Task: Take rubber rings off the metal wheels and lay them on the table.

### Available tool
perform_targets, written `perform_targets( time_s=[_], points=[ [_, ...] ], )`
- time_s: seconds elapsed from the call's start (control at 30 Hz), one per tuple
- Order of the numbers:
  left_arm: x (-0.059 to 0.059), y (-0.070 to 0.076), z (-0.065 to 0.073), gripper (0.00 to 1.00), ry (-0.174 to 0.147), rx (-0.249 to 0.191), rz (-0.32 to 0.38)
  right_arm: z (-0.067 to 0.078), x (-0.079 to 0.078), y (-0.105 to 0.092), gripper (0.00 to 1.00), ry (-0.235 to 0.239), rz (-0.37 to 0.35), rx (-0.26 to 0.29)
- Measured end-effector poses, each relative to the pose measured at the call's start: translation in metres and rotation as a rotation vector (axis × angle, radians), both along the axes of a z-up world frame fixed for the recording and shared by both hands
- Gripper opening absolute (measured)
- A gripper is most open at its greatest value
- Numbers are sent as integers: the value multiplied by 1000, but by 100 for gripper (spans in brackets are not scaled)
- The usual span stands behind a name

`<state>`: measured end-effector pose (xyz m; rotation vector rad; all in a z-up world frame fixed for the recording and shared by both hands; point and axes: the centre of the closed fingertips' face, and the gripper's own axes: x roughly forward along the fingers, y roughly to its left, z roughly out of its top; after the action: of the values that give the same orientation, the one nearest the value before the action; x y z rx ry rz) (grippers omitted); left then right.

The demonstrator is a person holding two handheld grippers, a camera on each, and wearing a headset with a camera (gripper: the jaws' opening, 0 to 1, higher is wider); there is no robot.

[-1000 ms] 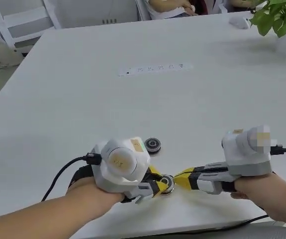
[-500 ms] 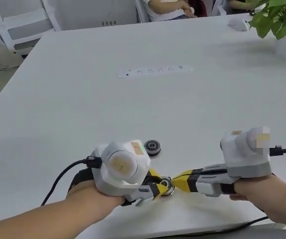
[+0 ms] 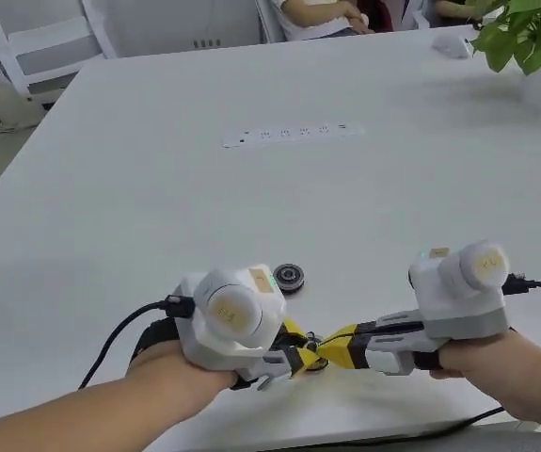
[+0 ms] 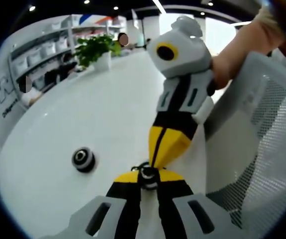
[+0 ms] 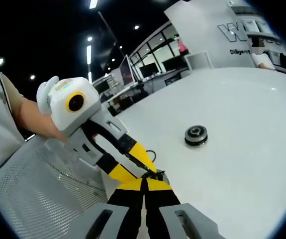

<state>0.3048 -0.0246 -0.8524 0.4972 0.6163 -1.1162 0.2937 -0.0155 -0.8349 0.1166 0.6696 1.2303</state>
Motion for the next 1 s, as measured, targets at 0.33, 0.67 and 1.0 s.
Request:
perform_targets(
  time_s=[0.33,0.67,1.0],
  points=[
    [1,0,1,12,2,-5,5,-9,5,-7,0,-14,-26,-32],
    [2,-1,2,13,19,-14,11,-10,6,-9,0,-15,-36,-37],
    [0,-2,3,18,42,-22,15,-11,7,-10,0,-14,-39,-38]
  ],
)
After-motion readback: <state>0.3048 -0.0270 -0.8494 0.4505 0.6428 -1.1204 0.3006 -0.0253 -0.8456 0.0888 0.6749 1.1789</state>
